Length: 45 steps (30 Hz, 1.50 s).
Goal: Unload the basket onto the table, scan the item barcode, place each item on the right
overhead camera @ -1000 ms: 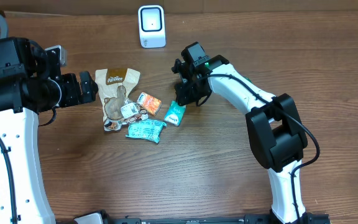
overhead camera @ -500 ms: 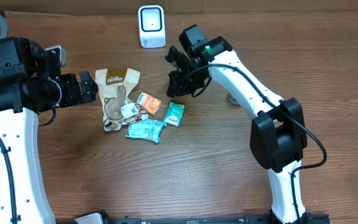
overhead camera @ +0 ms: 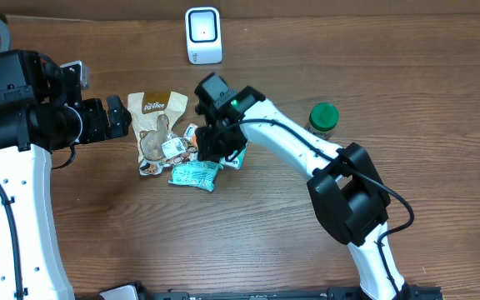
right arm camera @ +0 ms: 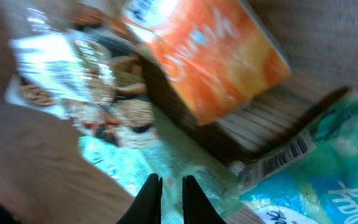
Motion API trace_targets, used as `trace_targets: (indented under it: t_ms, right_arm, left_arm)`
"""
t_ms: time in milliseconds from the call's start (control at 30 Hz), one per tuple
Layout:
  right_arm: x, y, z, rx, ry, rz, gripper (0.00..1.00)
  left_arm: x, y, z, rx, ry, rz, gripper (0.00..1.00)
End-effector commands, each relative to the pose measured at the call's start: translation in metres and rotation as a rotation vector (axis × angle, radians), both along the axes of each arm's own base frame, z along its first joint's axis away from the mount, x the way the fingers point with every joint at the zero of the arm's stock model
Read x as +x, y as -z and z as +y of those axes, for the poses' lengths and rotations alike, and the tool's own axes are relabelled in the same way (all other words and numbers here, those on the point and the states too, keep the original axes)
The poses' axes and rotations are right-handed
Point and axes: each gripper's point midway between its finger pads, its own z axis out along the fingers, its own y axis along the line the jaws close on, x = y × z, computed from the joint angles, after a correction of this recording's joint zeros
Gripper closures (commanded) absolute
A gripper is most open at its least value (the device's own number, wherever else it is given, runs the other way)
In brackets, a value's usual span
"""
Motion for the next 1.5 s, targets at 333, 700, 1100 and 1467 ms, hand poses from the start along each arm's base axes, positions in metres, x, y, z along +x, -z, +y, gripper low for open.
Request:
trace_targets:
  t_ms: [333,700,1100,1467]
  right_arm:
    - [0.017,0.030,-0.046,-0.191,0.062,-0.064,0.91]
    - [0.036,0.001,-0.070,-0.122,0.018,-0.048,0.96]
    - [0.037,-0.075,-0.115,-0.049,0.062,-0.050,0.68]
    - [0.017,0.001,-0.133,-0.084,0.101,0.072,0.64]
  left_arm:
    - [0.001,-0.002,-0.004,-0.015,0.006,-0.007,0.00]
    - [0.001,-0.002,-0.004,-0.015,0.006,-0.007,0.01]
    - [0.001,-0.002,-0.004,-0.015,0.006,-0.007,0.00]
    - [0.001,-0.002,-0.004,-0.015,0.006,-0.007,0.00]
